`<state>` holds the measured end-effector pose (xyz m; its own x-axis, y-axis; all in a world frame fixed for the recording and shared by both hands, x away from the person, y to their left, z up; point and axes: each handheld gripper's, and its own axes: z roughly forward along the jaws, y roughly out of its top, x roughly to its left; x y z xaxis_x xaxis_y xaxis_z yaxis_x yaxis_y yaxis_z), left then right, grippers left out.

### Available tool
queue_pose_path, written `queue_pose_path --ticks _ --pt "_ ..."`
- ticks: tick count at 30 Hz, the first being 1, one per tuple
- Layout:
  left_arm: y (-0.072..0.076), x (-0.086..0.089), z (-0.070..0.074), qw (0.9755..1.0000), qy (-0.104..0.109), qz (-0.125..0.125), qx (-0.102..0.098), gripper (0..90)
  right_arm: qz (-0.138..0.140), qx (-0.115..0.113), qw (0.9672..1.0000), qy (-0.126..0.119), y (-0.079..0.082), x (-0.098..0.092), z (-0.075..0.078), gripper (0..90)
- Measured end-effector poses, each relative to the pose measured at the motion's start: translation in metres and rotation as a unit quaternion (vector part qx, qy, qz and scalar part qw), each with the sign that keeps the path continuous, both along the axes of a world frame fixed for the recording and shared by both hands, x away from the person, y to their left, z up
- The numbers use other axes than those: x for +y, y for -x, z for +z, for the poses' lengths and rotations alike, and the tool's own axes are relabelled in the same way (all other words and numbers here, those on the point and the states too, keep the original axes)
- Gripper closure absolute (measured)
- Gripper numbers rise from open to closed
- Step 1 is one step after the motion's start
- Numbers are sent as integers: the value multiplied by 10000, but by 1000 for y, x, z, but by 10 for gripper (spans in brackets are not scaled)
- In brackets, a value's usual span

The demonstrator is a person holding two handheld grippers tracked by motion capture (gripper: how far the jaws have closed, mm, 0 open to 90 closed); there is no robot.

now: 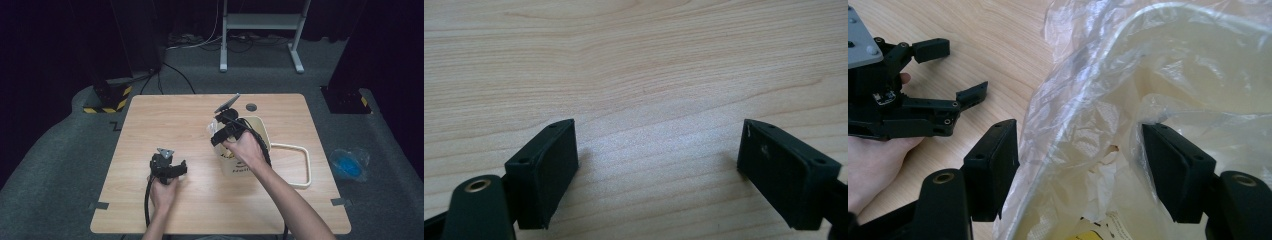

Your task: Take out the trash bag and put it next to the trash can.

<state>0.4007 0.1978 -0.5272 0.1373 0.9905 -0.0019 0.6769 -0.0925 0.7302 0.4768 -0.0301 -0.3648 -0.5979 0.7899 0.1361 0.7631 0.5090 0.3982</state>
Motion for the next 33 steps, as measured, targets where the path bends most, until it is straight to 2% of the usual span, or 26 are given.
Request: queue_pose_path --ticks 7,8,11,13,25,33 --pt "0 0 0 10000 0 0 -1 165 -35 -49 9999 129 0 1 -2 378" --pt "0 0 0 10000 -1 -1 -1 165 -55 -70 9998 153 0 -1 -2 417" --pt "0 0 0 10000 -2 -2 0 165 -99 -29 9999 100 0 -3 -1 444" --pt "0 0 0 10000 -2 -2 1 165 -60 -69 9999 64 1 -4 1 502" --pt "0 0 0 10000 0 -2 0 165 -76 -79 9995 -311 3 -11 10 631" --pt "0 0 0 10000 12 6 -10 165 -125 -119 9993 -318 2 -17 12 715"
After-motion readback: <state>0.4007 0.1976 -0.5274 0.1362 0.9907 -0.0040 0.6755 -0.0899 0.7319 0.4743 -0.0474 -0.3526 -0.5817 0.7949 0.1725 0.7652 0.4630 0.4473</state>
